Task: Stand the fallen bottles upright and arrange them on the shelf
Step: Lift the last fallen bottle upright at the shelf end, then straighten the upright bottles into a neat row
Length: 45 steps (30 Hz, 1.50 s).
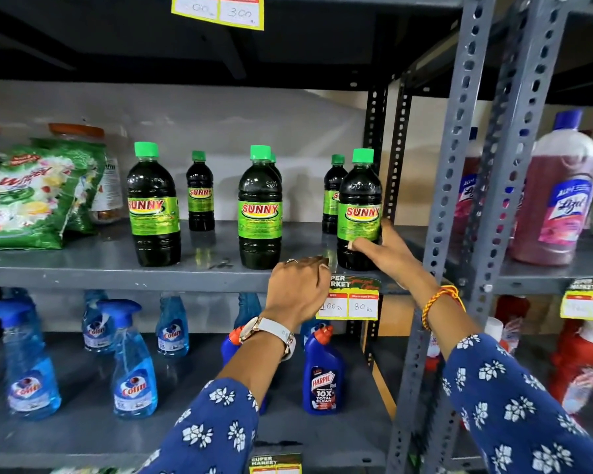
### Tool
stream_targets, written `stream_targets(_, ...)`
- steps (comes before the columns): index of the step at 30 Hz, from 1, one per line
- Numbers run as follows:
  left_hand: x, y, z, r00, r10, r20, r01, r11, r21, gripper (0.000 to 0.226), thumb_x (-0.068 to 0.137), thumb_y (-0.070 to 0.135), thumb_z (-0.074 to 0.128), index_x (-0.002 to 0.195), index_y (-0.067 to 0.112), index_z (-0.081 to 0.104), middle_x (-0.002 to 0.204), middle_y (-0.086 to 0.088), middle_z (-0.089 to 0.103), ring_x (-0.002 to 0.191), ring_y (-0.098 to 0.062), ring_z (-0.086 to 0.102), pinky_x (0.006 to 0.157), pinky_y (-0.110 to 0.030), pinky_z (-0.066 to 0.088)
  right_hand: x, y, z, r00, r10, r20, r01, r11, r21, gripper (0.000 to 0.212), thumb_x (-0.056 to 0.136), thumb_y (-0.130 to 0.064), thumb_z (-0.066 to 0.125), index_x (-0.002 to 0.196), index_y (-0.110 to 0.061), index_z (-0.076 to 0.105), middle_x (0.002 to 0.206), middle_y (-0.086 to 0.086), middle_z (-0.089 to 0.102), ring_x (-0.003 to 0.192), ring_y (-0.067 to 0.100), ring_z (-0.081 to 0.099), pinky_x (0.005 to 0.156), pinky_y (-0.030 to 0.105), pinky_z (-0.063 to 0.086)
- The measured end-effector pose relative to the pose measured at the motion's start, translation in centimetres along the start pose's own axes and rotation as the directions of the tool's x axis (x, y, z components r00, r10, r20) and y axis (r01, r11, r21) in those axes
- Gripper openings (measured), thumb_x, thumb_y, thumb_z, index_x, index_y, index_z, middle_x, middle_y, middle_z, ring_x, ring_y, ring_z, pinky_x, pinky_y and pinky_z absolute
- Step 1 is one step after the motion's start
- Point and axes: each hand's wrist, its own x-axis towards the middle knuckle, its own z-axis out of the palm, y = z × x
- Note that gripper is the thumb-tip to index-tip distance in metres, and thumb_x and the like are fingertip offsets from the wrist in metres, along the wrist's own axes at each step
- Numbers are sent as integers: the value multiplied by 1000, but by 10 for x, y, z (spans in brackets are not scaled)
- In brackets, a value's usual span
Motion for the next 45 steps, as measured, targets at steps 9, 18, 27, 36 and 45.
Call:
stream_targets(9, 0, -1, 2, 1000, 2, -10, -2, 1000, 14, 31, 92, 19, 33, 64, 16, 44, 57, 3, 47, 44, -16, 36, 55, -29, 25, -3, -2, 0, 1000, 4, 7, -4, 1000, -2, 46, 76, -21, 67, 113, -27, 40, 99, -12, 57, 92, 2, 52, 76, 19, 37)
stream_targets(18, -1, 0, 1, 1000, -5, -12, 5, 1000, -26, 31, 92, 20, 30, 75, 14, 55, 70, -1, 61, 53, -17, 44, 62, -32, 41, -3, -1, 2, 1000, 29, 11, -29, 1000, 5, 47, 77, -22, 67, 115, -28, 39, 97, -17, 56, 96, 8, 52, 77, 22, 38)
stream_targets(27, -2, 1, -1, 1000, 1, 3, -1, 999, -35, 33, 89, 23, 25, 72, 15, 52, 69, -2, 61, 53, -17, 45, 60, -32, 42, -3, 2, 3, 1000, 30, 3, -30, 1000, -8, 58, 77, -23, 66, 129, -20, 41, 112, -3, 58, 104, 14, 53, 86, 26, 36)
stream_targets(36, -3, 1, 2, 999, -25, -48, 25, 1000, -13, 36, 88, 26, 24, 75, 17, 56, 75, -1, 66, 58, -17, 53, 64, -32, 43, -2, 2, 4, 999, 48, -15, -49, 998, -47, 57, 75, -26, 66, 127, -18, 44, 109, -4, 59, 103, 15, 53, 85, 29, 36)
stream_targets(45, -24, -35, -55, 993, -43, -107, -12, 886, -464, 44, 96, 38, 31, 137, 22, 40, 144, 12, 36, 129, 14, 22, 105, -3, 12, -29, -3, 20, 891, -319, -322, 284, 947, -154, 85, 74, -38, 71, 138, -7, 25, 133, 9, 40, 122, 24, 43, 105, 37, 34)
